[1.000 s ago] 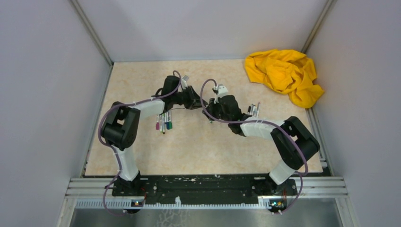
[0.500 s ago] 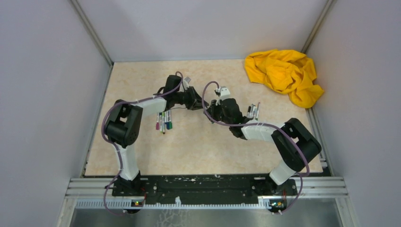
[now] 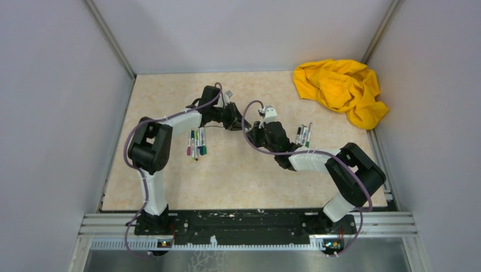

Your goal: Open the pen caps

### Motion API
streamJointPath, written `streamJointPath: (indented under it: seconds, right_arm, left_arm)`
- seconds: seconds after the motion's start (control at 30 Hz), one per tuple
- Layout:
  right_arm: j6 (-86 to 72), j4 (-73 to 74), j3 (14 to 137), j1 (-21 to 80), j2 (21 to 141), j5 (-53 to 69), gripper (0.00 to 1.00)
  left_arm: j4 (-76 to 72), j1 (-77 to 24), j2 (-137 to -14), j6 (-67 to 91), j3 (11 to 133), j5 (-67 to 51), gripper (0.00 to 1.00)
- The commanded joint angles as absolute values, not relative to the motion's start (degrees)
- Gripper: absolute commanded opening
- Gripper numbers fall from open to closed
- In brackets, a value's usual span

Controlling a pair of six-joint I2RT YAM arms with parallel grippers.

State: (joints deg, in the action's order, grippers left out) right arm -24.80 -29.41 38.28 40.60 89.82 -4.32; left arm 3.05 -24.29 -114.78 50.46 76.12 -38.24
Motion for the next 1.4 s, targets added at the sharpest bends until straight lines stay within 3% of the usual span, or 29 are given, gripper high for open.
streamJointPath:
  seconds: [0.0, 0.27, 0.47, 0.93, 1.37]
  right_arm:
    - [-24.7, -6.4, 32.0, 46.2, 85.0, 4.5, 0.0]
    - [-24.9, -3.0, 32.0, 47.4, 84.7, 1.7, 0.0]
    - [-26.2, -4.2, 30.1, 47.5, 80.2, 4.7, 0.0]
    - [-26.3, -6.2, 28.5, 47.4, 78.0, 3.7, 0.0]
    - [-22.2, -2.9, 38.2, 41.2, 75.7, -6.8, 0.0]
  left_arm:
    - [-8.5, -11.6, -115.6, 39.0, 83.1, 2.5, 0.0]
    - [-10.0, -17.6, -114.9, 22.2, 86.9, 19.6, 0.0]
    - [-13.0, -17.8, -114.1, 16.0, 87.7, 24.7, 0.0]
    - [-7.6, -12.4, -111.9, 30.6, 87.8, 9.3, 0.0]
    - [-3.2, -14.9, -109.4, 31.6, 82.2, 8.5, 0.0]
